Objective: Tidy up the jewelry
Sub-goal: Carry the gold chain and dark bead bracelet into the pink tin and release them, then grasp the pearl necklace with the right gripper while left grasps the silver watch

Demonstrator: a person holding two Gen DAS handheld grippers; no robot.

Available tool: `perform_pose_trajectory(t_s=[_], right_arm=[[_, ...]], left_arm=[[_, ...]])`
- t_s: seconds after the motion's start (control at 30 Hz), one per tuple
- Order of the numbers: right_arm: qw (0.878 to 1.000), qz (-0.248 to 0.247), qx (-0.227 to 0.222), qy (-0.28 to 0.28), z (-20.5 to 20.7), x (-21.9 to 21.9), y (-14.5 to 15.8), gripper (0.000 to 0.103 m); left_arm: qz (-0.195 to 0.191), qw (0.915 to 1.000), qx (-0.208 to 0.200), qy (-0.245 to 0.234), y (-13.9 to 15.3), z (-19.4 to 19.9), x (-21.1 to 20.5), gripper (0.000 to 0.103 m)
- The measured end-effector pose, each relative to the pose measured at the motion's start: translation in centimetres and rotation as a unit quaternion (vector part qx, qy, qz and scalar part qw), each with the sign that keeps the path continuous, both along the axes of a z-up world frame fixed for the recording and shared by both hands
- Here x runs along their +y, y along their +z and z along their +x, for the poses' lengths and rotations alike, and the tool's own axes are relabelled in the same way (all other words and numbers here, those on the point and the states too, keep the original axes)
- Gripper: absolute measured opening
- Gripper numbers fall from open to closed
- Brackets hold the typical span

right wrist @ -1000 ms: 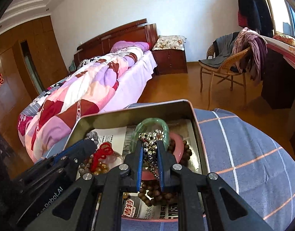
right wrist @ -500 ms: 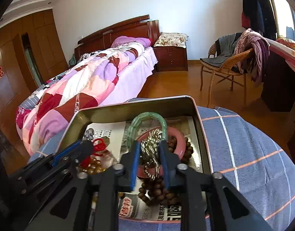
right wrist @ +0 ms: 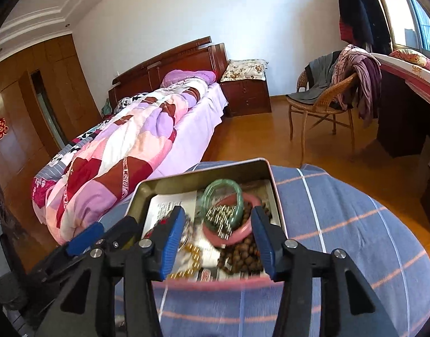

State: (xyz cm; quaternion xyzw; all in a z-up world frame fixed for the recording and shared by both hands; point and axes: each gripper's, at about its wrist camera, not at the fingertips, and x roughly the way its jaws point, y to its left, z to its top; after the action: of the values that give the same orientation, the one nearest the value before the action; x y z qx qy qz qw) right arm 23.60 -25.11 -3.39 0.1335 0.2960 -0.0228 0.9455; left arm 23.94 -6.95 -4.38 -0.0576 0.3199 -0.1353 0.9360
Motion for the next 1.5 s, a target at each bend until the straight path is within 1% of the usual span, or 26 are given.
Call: perform_pose_trajectory(t_s=[0.1, 0.17, 0.27, 0.3, 0.4, 0.47, 0.57, 0.73, 0.93, 1.2, 1.3, 1.4, 1.47, 1.5], right_arm=[[1.000, -0.007, 0.003, -0.002, -2.0, 0.6, 0.2, 0.055], [1.000, -0.012, 0.014, -0.005, -3.2, 1.1, 0.1, 0.055], [0.999, -0.014, 0.027, -0.012, -5.3, 1.4, -0.1, 0.055], [0.999, -0.013, 0.028, -0.014, -5.9, 1.2, -0.1, 0.055], [0.999, 0.000, 0.038, -0.025, -8.3, 0.5, -0.5, 0.055], [0.998, 0.018, 0.046, -0.037, -10.1, -0.1, -1.1, 0.055], [0.997, 0.026, 0.054, -0.047, -11.9, -0.3, -1.7, 0.055], [0.997, 0.018, 0.068, -0.044, -14.6, 0.0, -2.6, 0.055], [0.997, 0.010, 0.077, -0.029, -17.3, 1.1, -3.4, 0.055], [0.995, 0.008, 0.096, -0.016, -17.9, 1.9, -4.8, 0.055], [0.995, 0.002, 0.097, -0.011, -17.5, 2.3, -4.8, 0.055], [0.996, 0.002, 0.093, -0.006, -16.8, 2.3, -4.5, 0.055], [0.995, 0.000, 0.095, -0.004, -15.9, 2.4, -4.4, 0.055], [0.995, -0.003, 0.099, -0.001, -15.2, 2.5, -4.5, 0.055]], left_arm=[[0.020, 0.9998, -0.005, -0.006, 0.5, -1.7, 0.6, 0.065], [0.020, 0.9998, 0.000, -0.005, 0.4, -2.8, 1.0, 0.065], [0.013, 0.9996, 0.020, -0.013, 0.0, -4.4, 1.5, 0.065], [0.016, 0.9995, 0.022, -0.016, -0.1, -5.3, 1.8, 0.065], [0.035, 0.9990, 0.023, -0.017, -0.5, -7.4, 2.4, 0.065], [0.033, 0.9988, 0.031, -0.020, -0.8, -8.2, 2.8, 0.066], [0.030, 0.9981, 0.047, -0.025, -1.7, -9.8, 3.5, 0.066], [0.045, 0.9972, 0.057, -0.021, -2.5, -12.0, 4.6, 0.066], [0.046, 0.9962, 0.071, -0.020, -3.6, -14.3, 5.8, 0.066], [0.059, 0.9946, 0.085, -0.015, -4.9, -15.2, 7.0, 0.066], [0.066, 0.9947, 0.078, -0.010, -4.8, -14.9, 7.3, 0.069], [0.069, 0.9956, 0.062, -0.016, -4.1, -13.8, 7.6, 0.077], [0.070, 0.9955, 0.057, -0.030, -3.7, -12.7, 7.4, 0.088], [0.070, 0.9952, 0.055, -0.040, -3.5, -12.1, 7.1, 0.090]])
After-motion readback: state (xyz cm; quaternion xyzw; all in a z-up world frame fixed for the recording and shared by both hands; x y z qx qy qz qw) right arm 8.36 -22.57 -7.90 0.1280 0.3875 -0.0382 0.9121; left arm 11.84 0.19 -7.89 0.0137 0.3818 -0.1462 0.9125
